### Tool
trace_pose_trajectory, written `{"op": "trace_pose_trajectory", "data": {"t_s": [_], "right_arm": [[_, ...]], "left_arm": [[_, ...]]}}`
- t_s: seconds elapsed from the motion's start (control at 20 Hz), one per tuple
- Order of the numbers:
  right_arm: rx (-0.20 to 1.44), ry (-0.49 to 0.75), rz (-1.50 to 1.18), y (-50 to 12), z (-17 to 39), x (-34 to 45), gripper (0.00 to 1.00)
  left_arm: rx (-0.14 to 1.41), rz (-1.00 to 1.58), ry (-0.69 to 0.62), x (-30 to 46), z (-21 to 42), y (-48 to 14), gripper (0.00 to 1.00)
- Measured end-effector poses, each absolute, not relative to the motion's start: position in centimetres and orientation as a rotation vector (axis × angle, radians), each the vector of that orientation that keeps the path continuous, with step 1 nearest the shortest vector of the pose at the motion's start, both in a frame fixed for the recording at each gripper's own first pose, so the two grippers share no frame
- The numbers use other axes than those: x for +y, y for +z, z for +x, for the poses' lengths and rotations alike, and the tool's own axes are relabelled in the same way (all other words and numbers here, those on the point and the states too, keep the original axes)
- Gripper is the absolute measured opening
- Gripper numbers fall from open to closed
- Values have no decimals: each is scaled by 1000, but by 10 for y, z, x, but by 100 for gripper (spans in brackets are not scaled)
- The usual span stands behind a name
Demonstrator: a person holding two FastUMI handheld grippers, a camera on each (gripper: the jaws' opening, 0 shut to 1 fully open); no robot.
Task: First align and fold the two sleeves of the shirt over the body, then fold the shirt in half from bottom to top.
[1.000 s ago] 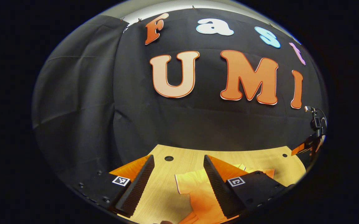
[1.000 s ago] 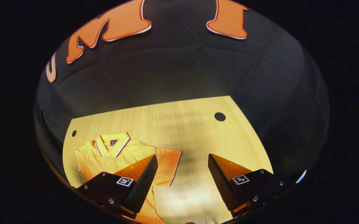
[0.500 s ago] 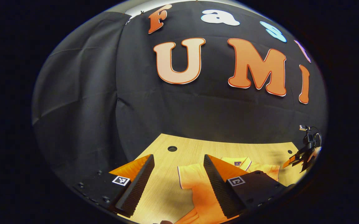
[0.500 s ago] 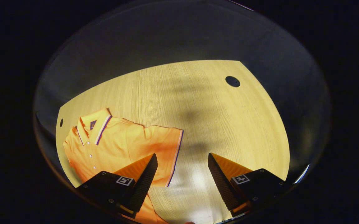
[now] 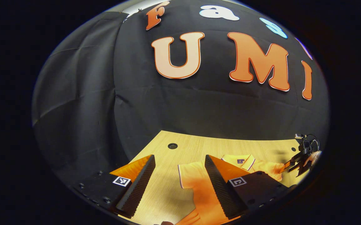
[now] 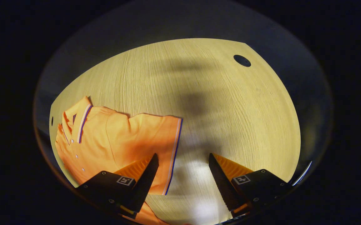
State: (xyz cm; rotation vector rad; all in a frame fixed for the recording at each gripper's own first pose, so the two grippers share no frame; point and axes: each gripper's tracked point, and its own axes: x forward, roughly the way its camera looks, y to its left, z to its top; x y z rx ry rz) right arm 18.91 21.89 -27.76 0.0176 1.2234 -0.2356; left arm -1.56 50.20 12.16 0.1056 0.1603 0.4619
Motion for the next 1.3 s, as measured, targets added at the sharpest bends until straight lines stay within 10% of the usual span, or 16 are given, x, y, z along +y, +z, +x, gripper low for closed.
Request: {"op": "trace_pose_trajectory", "data": {"t_s": [0.25, 0.6, 1.3], "right_arm": [[1222, -221, 36, -278, 190, 231, 81], [1153, -193, 77, -276, 196, 249, 0], [955, -172, 12, -194, 193, 319, 0]], "left_arm": [[161, 98, 451, 501, -16, 118, 98], [160, 105, 401, 507, -19, 117, 98], [156, 103, 279, 573, -14, 136, 98]]}}
